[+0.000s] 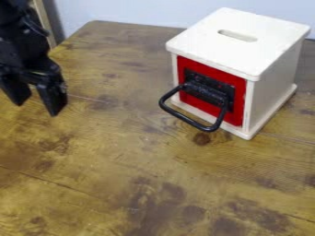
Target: Close the drawer
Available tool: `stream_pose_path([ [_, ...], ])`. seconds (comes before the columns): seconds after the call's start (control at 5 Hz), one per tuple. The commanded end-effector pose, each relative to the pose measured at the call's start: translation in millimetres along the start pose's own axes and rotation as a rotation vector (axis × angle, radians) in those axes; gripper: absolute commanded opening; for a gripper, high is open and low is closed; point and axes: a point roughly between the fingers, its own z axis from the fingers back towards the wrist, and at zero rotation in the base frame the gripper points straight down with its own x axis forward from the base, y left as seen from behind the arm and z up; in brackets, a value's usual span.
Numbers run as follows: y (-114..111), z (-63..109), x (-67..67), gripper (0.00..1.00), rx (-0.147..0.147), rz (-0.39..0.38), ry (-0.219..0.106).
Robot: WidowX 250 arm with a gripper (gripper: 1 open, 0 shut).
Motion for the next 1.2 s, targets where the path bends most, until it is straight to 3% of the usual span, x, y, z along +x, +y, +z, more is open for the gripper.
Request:
stream_pose_path([
  [0.0, -23, 14.9, 16.9, 1.0, 0.018, -0.072, -0.057],
  [0.2, -26, 12.5, 13.9, 1.0, 0.0, -0.113, -0.05],
  [0.6, -12, 9.4, -8.0, 1.0, 0.001, -0.103, -0.057],
  [0.8, 2, 32.5, 4.0, 1.0, -0.013, -0.088, -0.075],
  [1.0, -3, 32.8, 13.3, 1.0, -0.022, -0.079, -0.046],
])
